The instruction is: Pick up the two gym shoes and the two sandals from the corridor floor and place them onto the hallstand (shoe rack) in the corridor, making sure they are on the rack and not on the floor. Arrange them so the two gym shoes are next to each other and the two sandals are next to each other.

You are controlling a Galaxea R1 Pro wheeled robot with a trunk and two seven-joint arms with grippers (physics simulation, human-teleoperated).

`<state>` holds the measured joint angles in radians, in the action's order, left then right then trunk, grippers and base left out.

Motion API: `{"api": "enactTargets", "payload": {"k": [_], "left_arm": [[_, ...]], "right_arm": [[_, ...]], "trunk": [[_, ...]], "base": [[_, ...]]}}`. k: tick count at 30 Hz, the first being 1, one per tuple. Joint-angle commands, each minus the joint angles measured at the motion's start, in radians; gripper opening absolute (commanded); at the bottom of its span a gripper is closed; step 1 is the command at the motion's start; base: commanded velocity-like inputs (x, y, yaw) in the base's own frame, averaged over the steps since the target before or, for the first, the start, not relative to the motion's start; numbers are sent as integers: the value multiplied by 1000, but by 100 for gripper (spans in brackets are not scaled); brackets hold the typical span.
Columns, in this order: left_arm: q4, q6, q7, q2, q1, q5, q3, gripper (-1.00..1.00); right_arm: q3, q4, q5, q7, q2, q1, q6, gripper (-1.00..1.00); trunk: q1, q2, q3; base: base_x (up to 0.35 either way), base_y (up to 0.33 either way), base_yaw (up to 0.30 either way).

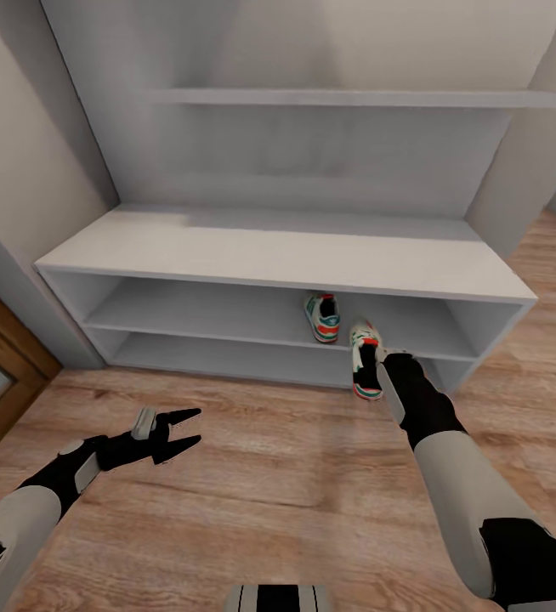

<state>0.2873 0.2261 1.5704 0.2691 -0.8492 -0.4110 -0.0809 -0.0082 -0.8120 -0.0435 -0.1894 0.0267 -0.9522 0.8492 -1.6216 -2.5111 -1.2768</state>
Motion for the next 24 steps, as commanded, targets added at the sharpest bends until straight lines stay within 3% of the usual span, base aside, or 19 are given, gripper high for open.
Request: {"api": "enactTargets", "payload": {"k": [1, 16, 24], "left_arm": [[0, 9, 0, 1, -1, -10, -8, 100], [0, 8, 0, 0, -1, -10, -9, 100], [0, 9, 0, 0, -1, -10, -9, 100]], "right_arm": [[-1, -1, -4, -5, 0, 0, 4, -100], [0, -1, -4, -5, -1, 0, 4, -100], [0, -1, -4, -4, -1, 0, 4, -100]], "trunk": [[0, 0, -1], [0, 0, -1], [0, 0, -1]], "base": [[346, 0, 0], [343, 0, 0], [119, 0, 0]]}}
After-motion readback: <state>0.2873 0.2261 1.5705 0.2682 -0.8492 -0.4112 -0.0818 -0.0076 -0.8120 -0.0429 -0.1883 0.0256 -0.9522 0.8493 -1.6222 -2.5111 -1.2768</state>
